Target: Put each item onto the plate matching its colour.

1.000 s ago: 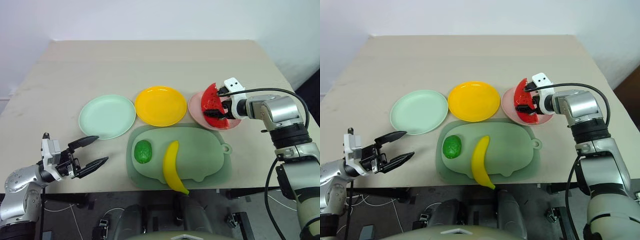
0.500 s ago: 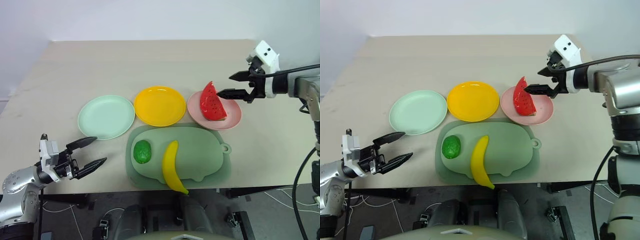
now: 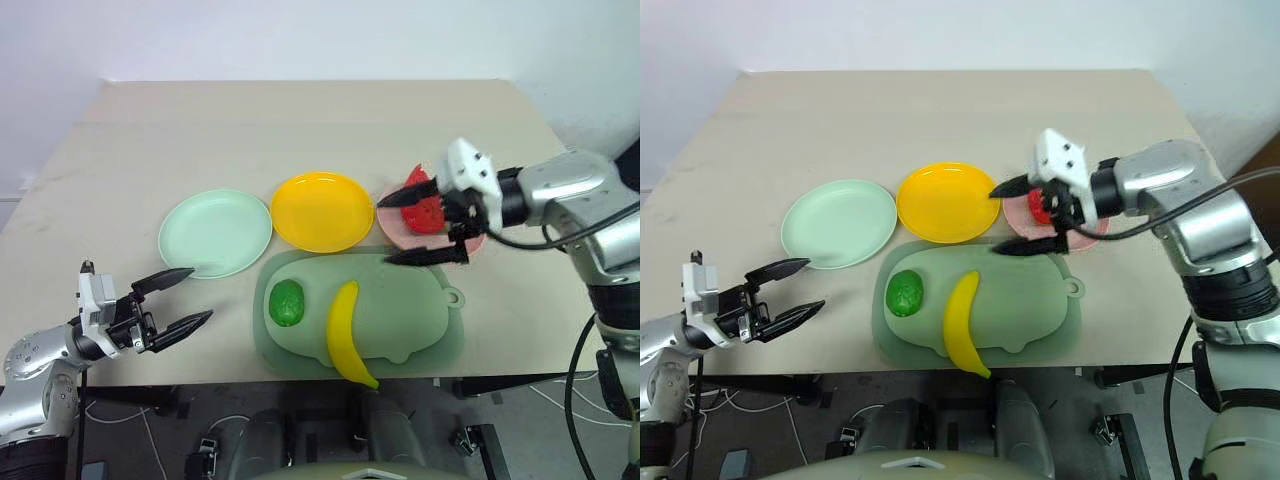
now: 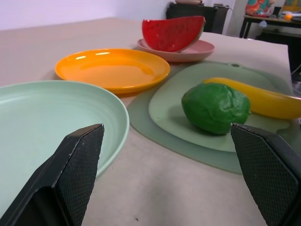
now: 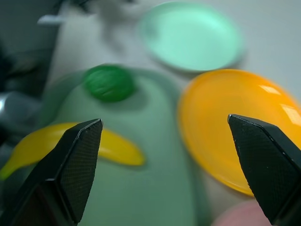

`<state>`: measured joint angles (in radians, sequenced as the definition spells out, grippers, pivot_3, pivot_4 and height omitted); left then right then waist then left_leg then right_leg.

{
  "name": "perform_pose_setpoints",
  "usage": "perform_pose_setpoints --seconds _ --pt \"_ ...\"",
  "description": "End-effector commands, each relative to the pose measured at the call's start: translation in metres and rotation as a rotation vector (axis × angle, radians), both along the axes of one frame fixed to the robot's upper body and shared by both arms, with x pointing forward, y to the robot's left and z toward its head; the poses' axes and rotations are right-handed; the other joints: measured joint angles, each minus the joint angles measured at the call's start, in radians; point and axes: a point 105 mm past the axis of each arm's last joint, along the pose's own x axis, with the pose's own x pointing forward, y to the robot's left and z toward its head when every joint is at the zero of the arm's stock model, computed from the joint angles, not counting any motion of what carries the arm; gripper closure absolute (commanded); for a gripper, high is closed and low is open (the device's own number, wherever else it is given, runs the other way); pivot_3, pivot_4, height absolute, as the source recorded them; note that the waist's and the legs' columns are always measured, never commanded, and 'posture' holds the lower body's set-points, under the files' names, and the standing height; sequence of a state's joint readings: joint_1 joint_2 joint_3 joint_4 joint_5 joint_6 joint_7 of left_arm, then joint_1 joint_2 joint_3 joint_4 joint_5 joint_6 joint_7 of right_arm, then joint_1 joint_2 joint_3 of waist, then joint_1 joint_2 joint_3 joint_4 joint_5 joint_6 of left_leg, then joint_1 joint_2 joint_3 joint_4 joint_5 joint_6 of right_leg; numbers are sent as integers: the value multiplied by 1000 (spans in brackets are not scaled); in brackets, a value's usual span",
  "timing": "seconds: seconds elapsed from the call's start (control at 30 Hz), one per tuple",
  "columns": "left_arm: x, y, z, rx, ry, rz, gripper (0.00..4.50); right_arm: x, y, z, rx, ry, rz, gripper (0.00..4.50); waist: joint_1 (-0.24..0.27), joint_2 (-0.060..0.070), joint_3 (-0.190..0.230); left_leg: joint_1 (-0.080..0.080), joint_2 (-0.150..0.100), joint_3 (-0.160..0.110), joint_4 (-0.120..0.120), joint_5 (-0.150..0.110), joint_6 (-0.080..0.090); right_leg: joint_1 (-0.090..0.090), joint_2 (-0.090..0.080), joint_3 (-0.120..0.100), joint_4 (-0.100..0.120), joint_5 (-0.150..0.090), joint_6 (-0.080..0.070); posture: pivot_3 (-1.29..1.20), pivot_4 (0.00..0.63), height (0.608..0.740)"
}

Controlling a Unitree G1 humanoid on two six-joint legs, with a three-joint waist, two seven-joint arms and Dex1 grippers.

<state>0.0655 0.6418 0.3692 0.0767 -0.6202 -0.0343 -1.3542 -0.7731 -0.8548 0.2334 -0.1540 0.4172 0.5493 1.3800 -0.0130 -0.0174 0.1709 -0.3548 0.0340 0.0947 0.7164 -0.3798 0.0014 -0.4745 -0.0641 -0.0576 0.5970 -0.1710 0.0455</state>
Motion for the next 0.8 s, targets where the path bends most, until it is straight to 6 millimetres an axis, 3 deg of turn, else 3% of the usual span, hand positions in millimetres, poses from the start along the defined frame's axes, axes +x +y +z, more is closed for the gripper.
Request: perform_pose_setpoints --seconds 0.03,0.13,0.3,0.8 --pt "-3 -1 8 27 -49 -21 0 -8 9 -11 -64 -35 126 12 0 0 0 0 0 0 0 0 0 0 0 0 0 0 0 0 150 736" --pt "-6 -2 6 44 -45 -32 0 -13 18 -32 -162 -60 256 12 0 0 0 0 0 0 0 0 0 0 0 0 0 0 0 0 150 736" --pt "-10 -4 4 52 -40 -43 0 -20 31 -49 -247 -98 425 12 -1 0 0 0 0 3 0 0 -1 0 1 0 0 0 0 0 150 736" --pt "-18 -5 2 43 -38 3 0 -14 56 -83 -314 -137 546 12 0 0 0 1 0 4 0 4 -7 0 1 0 1 0 0 0 150 736"
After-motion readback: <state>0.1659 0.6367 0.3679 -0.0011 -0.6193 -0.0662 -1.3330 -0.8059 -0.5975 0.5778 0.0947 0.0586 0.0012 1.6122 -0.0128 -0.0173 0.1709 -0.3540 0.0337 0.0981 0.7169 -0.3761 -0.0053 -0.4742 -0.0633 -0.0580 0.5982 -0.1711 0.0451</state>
